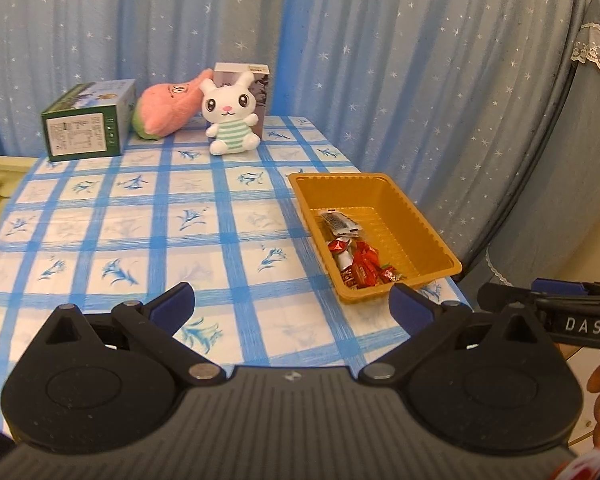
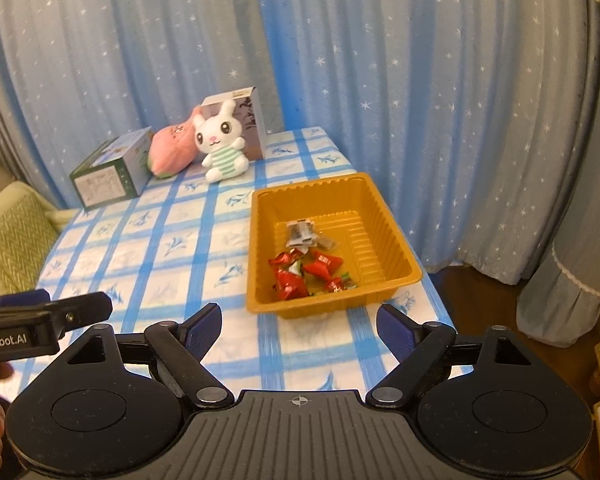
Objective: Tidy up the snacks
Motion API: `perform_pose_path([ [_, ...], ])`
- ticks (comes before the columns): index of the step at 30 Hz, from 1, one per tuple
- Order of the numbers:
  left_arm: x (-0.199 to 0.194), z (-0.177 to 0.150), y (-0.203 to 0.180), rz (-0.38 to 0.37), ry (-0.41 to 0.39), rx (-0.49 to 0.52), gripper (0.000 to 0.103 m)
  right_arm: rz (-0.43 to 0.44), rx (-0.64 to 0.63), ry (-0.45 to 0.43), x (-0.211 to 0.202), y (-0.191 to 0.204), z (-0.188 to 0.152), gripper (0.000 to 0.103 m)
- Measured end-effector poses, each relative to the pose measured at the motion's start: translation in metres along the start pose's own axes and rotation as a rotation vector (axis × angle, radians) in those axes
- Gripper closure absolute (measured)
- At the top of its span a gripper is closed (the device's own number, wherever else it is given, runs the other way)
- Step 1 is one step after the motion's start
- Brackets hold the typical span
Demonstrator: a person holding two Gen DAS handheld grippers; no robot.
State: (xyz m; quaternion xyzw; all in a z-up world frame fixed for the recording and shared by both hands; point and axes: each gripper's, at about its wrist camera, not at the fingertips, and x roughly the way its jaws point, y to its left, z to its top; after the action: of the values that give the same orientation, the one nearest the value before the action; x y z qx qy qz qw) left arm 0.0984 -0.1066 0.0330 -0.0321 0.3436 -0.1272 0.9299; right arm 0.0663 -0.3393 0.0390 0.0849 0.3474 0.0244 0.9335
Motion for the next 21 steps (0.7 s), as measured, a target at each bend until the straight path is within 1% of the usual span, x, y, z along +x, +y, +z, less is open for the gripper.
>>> perform_pose_path([
  [10,-0.048,-0.027,-0.007,0.054,-0.029,0.022,0.0,-0.004,-0.026,-0.046,-0.041,0.021,-0.023,0.019],
  [17,-0.073,-0.04,-0.009,0.055,-0.046,0.014,0.0,0.022,-0.044,-0.071,-0.063,0.035,-0.034,0.019],
  [21,-0.08,-0.044,-0.01,0.065,-0.055,0.02,0.0,0.029,-0.053,-0.075,-0.07,0.041,-0.038,0.019],
])
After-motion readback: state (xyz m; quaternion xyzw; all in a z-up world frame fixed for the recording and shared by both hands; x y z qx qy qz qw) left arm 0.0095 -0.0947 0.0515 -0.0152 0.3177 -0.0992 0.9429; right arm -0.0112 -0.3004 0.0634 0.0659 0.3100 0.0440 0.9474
